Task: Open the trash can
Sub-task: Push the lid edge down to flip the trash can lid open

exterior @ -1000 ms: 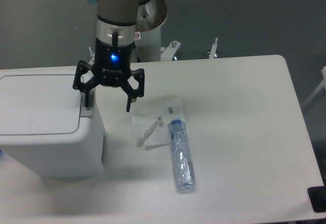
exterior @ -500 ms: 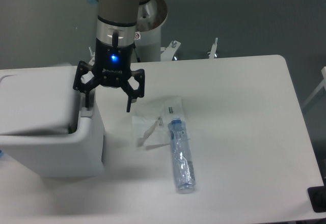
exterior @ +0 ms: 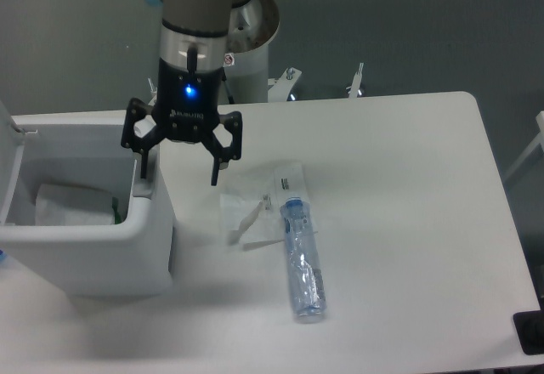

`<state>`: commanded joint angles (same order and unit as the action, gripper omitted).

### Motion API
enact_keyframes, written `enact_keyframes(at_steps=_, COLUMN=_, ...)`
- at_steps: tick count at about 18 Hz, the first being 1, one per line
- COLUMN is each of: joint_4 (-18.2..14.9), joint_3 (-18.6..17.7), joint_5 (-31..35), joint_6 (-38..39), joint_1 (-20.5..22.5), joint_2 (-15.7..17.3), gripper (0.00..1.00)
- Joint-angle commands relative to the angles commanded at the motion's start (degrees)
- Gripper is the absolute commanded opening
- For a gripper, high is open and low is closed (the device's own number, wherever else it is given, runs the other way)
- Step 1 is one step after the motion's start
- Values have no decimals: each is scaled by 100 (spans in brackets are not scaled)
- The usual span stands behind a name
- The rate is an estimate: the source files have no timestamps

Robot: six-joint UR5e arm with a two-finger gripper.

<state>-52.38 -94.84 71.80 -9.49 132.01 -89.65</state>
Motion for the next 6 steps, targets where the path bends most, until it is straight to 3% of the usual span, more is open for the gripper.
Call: enact_keyframes(at_steps=6, joint_4=-26, joint_3=97, joint_5=377, joint_6=-631, joint_1=799, joint_2=-26, gripper=100)
